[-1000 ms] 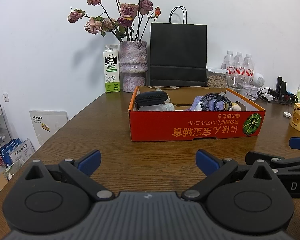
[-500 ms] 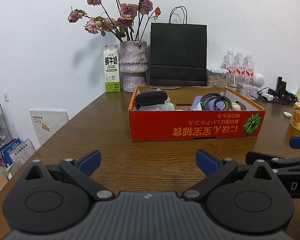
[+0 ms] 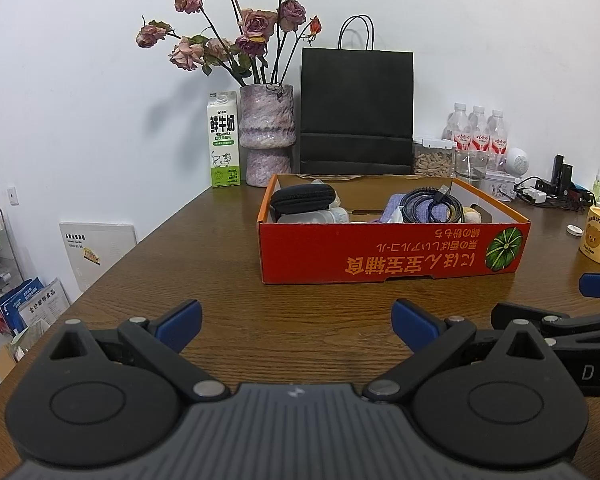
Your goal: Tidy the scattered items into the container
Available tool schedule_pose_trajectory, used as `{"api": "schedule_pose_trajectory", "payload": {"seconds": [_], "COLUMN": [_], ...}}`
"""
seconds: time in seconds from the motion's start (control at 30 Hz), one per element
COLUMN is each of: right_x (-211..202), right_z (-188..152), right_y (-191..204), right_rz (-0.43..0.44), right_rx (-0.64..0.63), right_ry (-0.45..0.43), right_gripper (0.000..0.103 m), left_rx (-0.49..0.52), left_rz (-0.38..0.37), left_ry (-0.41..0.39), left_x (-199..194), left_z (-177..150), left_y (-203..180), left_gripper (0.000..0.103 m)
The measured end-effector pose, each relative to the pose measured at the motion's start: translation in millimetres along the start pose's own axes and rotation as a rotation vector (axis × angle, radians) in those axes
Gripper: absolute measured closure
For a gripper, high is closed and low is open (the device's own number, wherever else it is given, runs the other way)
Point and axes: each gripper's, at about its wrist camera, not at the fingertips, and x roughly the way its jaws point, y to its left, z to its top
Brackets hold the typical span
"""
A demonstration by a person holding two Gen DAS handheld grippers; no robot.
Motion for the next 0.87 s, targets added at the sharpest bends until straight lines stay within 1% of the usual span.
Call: {"api": "schedule_pose_trajectory", "payload": {"seconds": [0.6,0.87], "right_x": [-1.2,-0.6], "right_z": [-0.1,-1.2], "right_y": [0.6,-0.1], "right_rz": [0.002,0.001], "right_rx": [-0.003,-0.005], "right_ry": [-0.002,0.001], "right_gripper": [0.0,0.0], "left_rx": [0.005,0.006], "left_rz": [-0.001,-0.007], "left_ry": [-0.01,0.001], "left_x": [-2.6,-0.1], "left_z": [-0.2,1.0], "left_y": [0.8,-0.2], "left_gripper": [0.0,0.0]}}
